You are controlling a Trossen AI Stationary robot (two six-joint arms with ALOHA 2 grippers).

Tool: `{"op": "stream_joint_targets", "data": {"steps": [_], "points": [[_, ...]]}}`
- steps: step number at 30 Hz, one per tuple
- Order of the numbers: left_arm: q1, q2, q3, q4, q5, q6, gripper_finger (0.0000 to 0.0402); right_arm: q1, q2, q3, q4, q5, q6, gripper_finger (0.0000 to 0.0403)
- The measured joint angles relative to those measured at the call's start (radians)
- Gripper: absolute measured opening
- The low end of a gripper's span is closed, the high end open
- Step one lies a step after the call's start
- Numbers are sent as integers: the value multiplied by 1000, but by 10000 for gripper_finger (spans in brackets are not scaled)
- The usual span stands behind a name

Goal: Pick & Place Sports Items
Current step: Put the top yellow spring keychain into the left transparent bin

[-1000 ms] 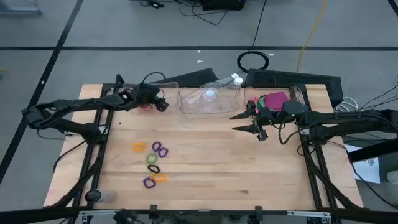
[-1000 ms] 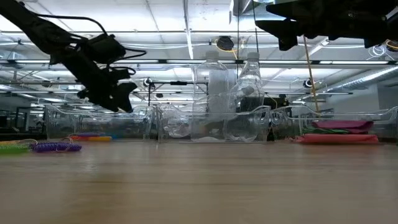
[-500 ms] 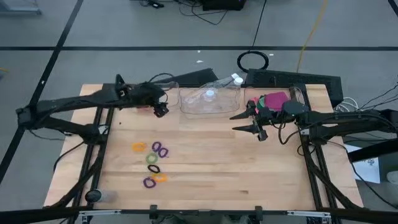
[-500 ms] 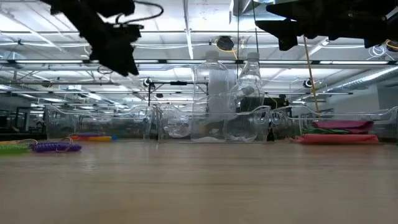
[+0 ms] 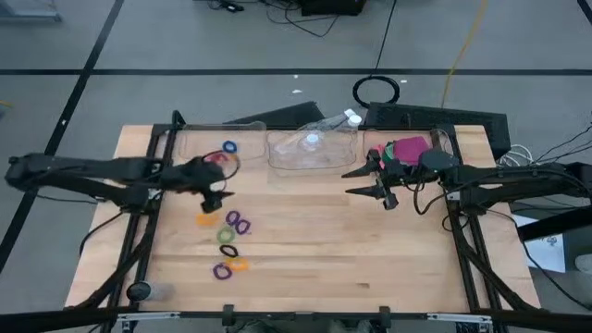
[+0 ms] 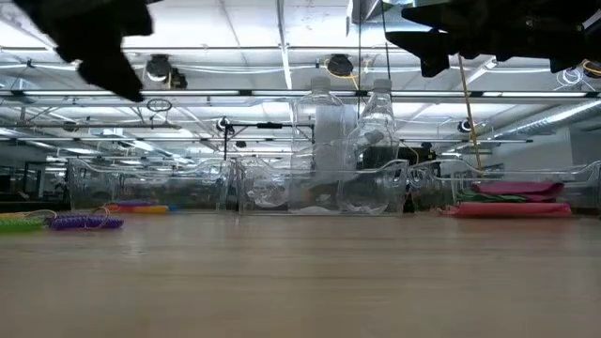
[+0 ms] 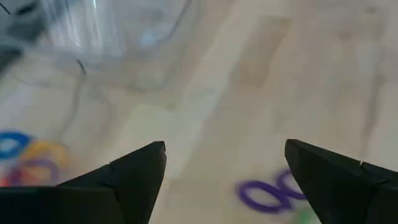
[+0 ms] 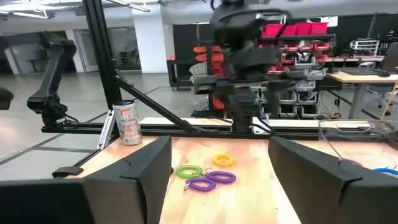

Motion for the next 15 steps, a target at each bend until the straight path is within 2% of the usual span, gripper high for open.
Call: {"op": "stream_joint_targets", "data": {"steps": [2, 7, 15], "points": [[-43, -52, -64, 5, 8, -99, 273, 0, 0, 0, 0, 0, 0, 196], [-140, -140, -226, -8, 121, -266, 273, 0, 0, 0, 3, 1, 0, 196], [-232, -139, -453, -14, 145, -435, 273, 0, 0, 0, 4, 3, 0, 196]]}}
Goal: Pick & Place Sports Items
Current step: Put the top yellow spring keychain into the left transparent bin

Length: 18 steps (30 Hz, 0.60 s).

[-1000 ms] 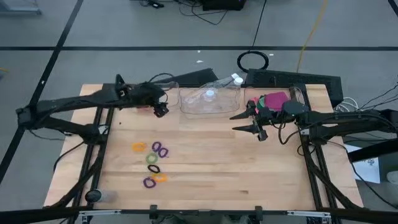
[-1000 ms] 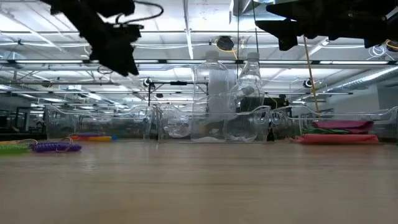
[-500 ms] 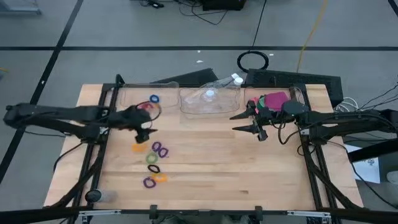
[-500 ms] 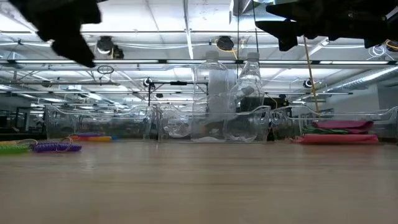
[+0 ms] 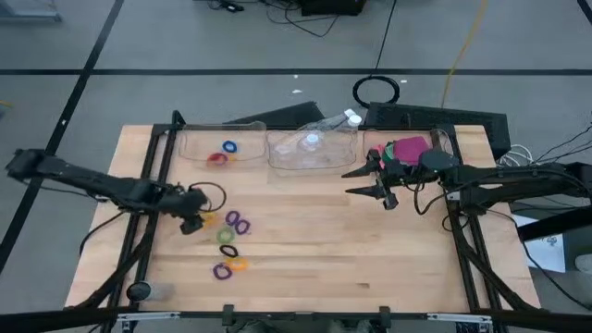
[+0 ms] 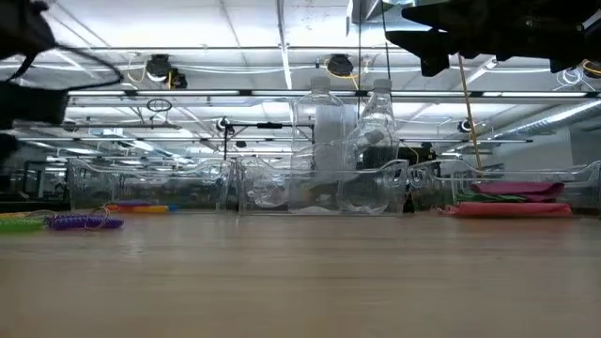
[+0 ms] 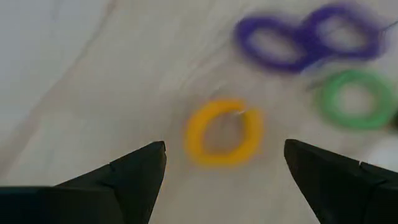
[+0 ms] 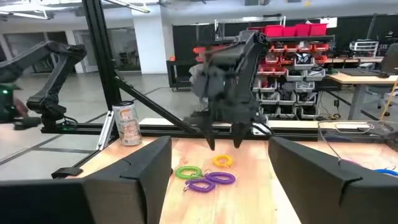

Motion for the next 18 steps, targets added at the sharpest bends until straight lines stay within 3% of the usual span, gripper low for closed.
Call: {"op": "stream_joint_targets", "data": {"steps": [9, 18], "points": [[-5, 1, -102, 7, -45, -108, 273, 0, 0, 0, 0, 1, 0, 196], [-5, 1, -105, 101, -129, -38, 273, 0, 0, 0, 0, 1, 0, 196]]}}
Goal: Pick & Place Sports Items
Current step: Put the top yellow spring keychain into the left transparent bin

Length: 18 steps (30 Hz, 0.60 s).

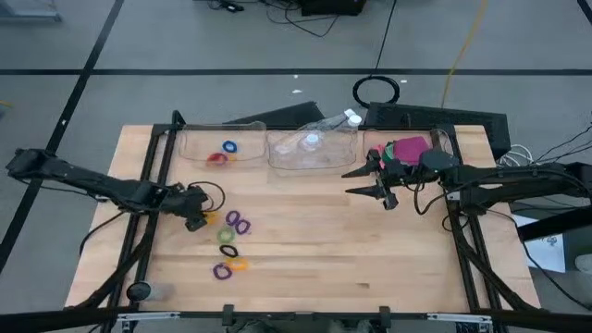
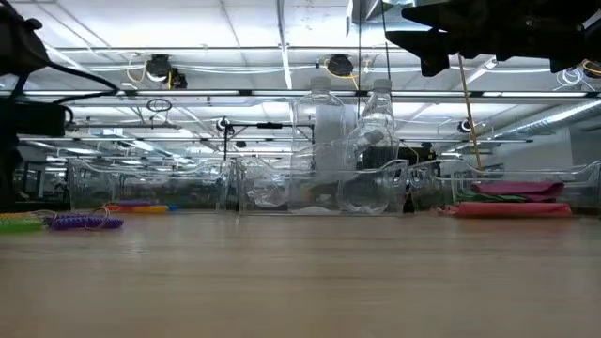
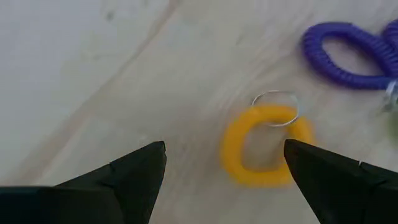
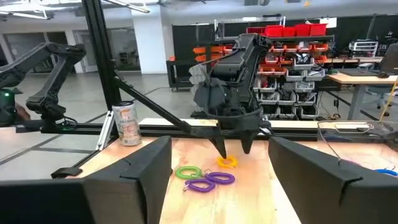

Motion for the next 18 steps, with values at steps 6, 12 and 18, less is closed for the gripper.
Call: {"op": "stream_joint_targets", "data": {"steps": [6, 12, 18], "points": [[0, 24, 0, 43, -12, 48, 273, 0, 0, 0, 0, 0, 0, 196], [0, 96, 0, 48, -12, 94, 273, 0, 0, 0, 0, 0, 0, 196], [0, 174, 6, 64, -12, 117, 273, 0, 0, 0, 0, 0, 0, 196]]}}
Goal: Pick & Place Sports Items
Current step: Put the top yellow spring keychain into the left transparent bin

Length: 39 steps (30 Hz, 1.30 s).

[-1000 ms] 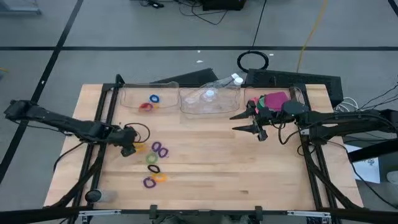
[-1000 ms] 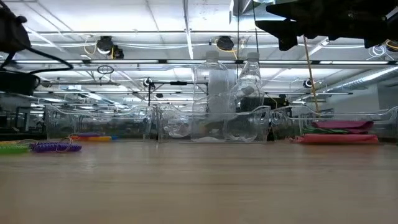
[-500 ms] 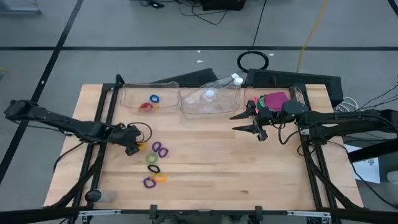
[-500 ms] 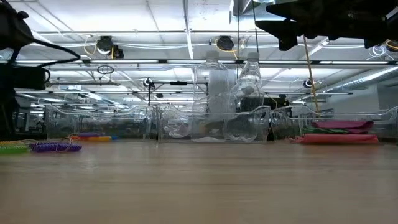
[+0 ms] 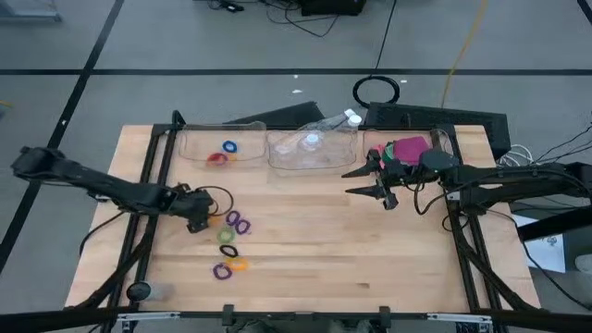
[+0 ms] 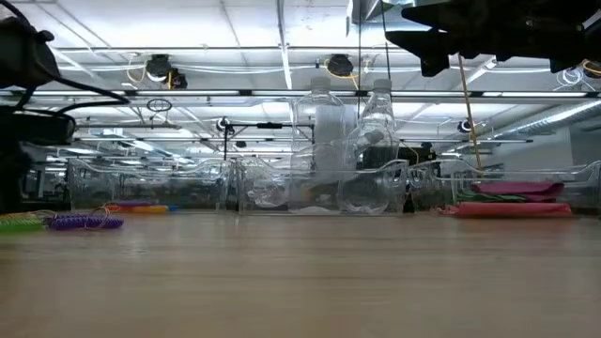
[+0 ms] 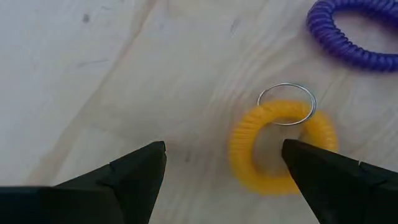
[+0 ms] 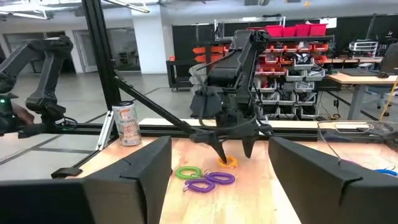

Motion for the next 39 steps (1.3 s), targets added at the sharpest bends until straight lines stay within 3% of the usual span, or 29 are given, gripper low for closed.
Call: {"op": "stream_joint_targets", "data": {"steps": [7, 18, 28, 39], "points": [[-1, 71, 4, 38, 12, 23, 259, 0, 0, 0, 0, 0, 0, 196], [-1, 118, 6, 113, 65, -19, 104, 0, 0, 0, 0, 0, 0, 196], [-1, 118, 6, 120, 84, -75, 8, 0, 0, 0, 0, 0, 0, 196], [61, 26, -8, 110, 112, -19, 14, 0, 0, 0, 0, 0, 0, 196]]}}
